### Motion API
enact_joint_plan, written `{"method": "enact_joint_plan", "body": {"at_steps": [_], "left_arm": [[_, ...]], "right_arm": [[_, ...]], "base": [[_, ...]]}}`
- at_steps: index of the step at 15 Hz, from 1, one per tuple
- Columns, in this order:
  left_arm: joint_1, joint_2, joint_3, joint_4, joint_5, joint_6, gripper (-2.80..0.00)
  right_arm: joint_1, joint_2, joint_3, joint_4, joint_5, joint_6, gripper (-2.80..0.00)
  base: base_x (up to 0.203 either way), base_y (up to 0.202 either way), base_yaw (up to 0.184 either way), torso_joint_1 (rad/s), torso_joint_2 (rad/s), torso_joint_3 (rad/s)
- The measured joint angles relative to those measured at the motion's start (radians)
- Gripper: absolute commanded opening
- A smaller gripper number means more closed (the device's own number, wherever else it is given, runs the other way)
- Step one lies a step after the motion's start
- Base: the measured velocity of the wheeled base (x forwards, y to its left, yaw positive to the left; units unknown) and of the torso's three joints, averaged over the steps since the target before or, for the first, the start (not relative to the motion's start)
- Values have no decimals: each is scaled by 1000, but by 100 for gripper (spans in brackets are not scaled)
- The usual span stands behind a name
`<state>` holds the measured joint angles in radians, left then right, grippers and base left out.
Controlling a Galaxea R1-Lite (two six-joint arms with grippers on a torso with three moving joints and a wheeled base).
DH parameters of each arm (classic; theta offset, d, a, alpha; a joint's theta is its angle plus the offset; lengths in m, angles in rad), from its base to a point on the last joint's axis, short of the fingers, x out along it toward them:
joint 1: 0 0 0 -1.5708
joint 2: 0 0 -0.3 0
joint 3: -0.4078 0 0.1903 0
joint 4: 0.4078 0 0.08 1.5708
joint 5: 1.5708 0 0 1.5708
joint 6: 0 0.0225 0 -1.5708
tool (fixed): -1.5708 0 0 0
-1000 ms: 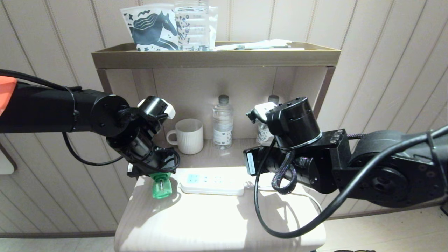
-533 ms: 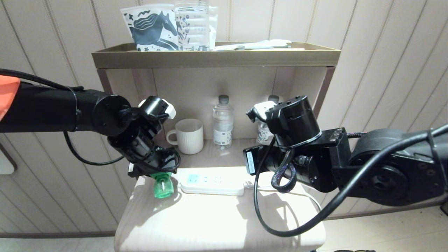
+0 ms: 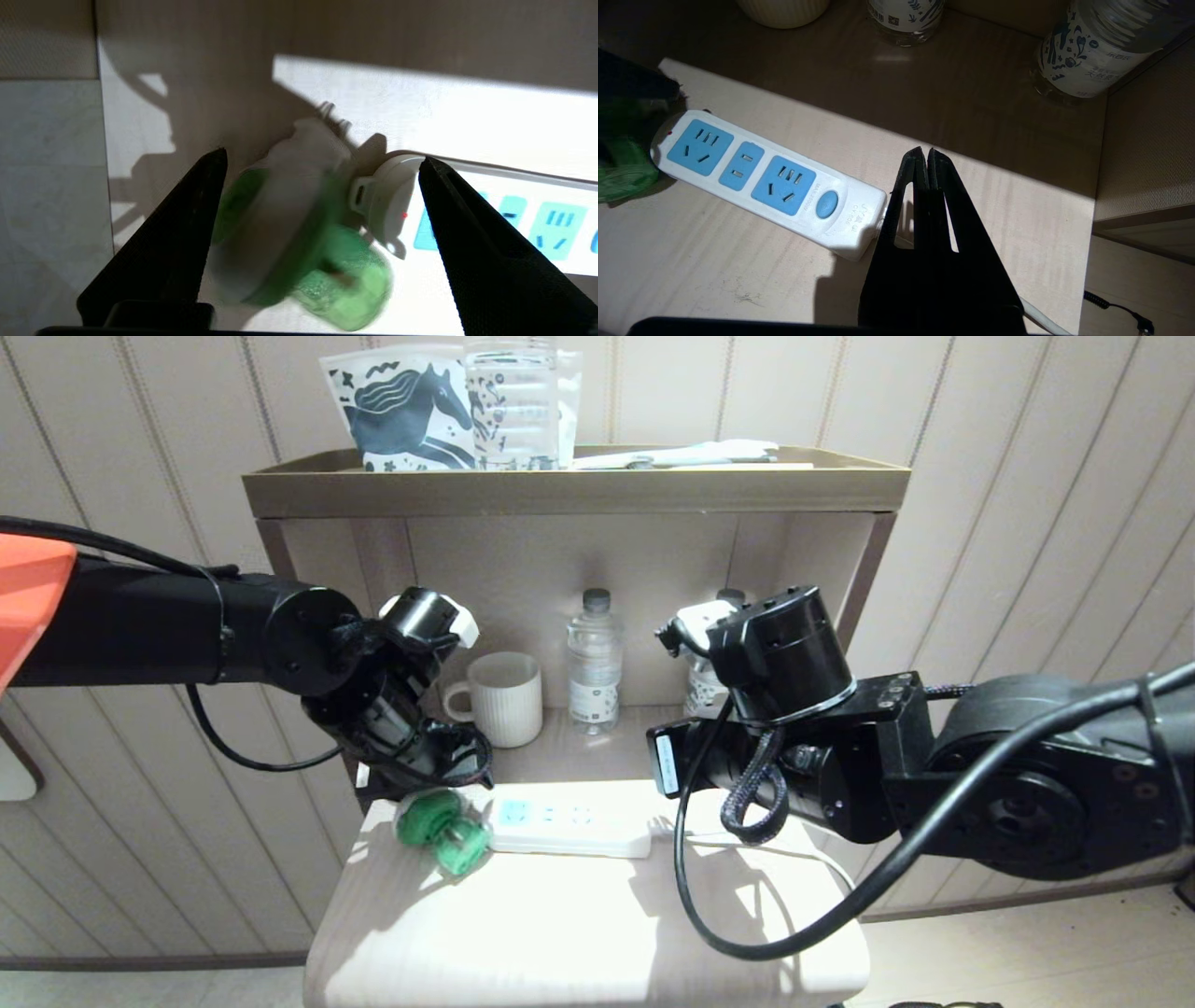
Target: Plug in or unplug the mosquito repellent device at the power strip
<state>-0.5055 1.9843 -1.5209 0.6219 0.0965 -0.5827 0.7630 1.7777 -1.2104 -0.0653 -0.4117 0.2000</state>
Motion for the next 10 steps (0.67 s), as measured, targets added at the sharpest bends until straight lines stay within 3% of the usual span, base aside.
{"method": "enact_joint_plan", "body": {"at_steps": [8,9,10], "left_arm": [[1,-71,-127,120,3,8,0],[1,-87,-125,134,2,8,-280],[1,-103,-118,148,3,8,-280]], "right_arm": [[1,0,0,0,0,1,-280],[1,-1,0,0,0,1,-280],[1,-1,0,0,0,1,-280]], "base": [[0,0,0,0,0,0],[0,0,0,0,0,0],[0,0,0,0,0,0]]}}
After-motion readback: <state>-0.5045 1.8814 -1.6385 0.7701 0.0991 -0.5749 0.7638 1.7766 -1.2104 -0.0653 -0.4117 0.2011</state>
